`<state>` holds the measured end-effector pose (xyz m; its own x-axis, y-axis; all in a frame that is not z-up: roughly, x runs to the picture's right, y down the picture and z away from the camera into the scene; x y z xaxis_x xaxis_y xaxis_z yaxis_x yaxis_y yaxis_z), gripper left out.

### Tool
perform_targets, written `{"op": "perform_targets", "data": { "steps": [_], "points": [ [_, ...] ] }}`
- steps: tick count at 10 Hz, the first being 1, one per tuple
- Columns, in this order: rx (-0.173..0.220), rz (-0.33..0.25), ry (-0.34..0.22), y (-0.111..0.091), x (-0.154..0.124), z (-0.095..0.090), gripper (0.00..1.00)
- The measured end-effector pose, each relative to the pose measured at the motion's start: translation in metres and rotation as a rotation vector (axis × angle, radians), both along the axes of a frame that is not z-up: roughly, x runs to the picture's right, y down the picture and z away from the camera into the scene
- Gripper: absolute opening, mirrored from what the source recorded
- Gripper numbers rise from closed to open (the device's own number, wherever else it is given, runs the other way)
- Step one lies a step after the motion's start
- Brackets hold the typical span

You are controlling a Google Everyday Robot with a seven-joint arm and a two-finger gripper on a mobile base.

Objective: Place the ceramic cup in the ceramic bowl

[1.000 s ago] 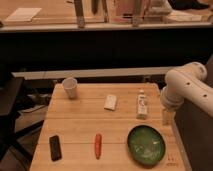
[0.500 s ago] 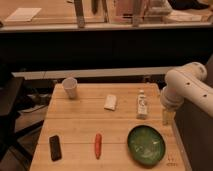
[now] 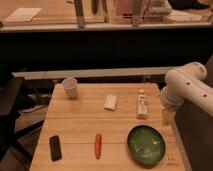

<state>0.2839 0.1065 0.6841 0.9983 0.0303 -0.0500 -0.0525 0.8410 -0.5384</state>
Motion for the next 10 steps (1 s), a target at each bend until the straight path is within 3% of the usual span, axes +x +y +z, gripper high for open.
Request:
{"op": "perform_targets", "data": {
  "steps": [3,7,10],
  "points": [
    [0.012,-0.022,0.003,-0.005,-0.004,0.001,0.80],
    [0.069,-0.121,-0.011,-0.038,-0.066,0.013,0.80],
    [0.101,-0.172,-0.028,-0.053,-0.090,0.017,0.80]
  ]
}}
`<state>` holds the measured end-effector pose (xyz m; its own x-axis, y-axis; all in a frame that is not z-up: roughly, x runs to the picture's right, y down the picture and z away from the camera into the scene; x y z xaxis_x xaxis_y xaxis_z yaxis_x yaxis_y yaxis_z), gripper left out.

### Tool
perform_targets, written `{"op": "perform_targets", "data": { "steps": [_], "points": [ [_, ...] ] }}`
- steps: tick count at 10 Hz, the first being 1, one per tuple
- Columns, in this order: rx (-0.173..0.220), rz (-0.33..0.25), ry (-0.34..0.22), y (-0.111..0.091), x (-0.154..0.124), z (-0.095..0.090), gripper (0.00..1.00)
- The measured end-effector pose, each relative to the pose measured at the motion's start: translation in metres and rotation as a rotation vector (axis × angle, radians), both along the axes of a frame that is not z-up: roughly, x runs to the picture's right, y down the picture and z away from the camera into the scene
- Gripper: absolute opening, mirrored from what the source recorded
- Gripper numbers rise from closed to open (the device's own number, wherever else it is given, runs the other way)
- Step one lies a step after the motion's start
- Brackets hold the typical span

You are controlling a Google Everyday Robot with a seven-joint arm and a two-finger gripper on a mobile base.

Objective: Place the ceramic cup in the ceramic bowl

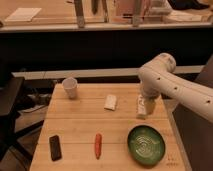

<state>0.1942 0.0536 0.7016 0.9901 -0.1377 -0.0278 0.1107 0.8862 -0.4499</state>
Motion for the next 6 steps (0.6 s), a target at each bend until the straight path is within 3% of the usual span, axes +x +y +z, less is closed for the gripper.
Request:
{"op": "perform_targets", "data": {
  "steps": [6],
  "points": [
    [0.067,-0.096,-0.054,-0.027,-0.069,0.009,0.80]
  ]
}}
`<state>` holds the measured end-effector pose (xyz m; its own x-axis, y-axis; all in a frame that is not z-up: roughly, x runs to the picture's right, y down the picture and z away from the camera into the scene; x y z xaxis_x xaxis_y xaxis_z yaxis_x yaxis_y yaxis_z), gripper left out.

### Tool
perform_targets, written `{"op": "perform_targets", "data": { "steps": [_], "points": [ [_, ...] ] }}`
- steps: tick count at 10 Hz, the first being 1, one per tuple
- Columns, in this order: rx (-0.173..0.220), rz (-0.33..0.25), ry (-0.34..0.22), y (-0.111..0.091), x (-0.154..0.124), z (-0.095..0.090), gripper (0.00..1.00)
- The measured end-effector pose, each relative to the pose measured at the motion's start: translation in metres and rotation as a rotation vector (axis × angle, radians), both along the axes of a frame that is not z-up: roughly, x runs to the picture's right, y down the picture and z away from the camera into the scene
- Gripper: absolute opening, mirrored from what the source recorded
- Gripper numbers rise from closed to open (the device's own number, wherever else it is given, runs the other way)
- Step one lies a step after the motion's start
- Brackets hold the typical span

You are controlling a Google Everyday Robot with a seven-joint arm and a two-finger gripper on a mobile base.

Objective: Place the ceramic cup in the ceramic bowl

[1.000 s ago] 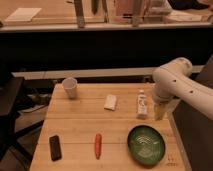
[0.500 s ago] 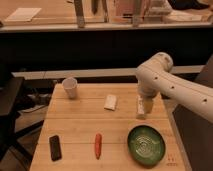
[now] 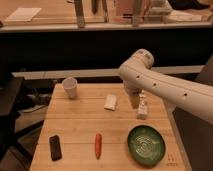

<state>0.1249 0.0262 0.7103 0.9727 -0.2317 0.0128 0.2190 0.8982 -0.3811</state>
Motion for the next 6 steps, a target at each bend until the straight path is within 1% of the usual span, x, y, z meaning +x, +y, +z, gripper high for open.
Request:
{"op": "perform_targets", "data": {
  "steps": [2,4,5,6],
  "points": [
    [0.016,-0.021,-0.017,-0.005,-0.009,0.001,0.80],
    [0.036,-0.057,-0.048,-0.013,-0.040,0.004,0.80],
    [0.042,-0.066,-0.057,-0.015,-0.048,0.005,0.80],
    [0.056,-0.083,-0.074,-0.020,-0.060,0.007,0.80]
  ]
}}
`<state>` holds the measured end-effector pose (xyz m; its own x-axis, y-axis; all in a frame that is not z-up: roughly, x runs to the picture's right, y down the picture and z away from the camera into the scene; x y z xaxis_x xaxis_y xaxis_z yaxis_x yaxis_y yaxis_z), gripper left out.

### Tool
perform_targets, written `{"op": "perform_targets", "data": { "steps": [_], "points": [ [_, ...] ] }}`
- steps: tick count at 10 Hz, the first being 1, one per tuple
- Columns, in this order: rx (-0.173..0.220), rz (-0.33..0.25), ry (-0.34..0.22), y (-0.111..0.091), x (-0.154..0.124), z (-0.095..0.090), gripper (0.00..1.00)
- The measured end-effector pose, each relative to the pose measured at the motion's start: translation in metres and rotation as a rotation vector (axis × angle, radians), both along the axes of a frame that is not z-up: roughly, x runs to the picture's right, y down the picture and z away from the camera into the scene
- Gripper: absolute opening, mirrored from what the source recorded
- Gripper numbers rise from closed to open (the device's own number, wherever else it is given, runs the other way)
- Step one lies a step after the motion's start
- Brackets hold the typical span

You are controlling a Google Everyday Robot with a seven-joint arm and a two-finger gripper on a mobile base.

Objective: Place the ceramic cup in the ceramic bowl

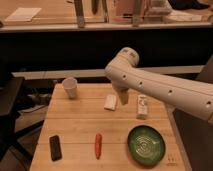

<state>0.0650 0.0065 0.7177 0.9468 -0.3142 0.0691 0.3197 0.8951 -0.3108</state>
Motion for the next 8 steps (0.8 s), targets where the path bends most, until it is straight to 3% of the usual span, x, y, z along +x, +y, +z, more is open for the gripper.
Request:
{"op": "perform_targets", "data": {
  "steps": [8],
  "points": [
    [0.052,-0.104,-0.108,-0.022,-0.060,0.011,0.80]
  ]
}}
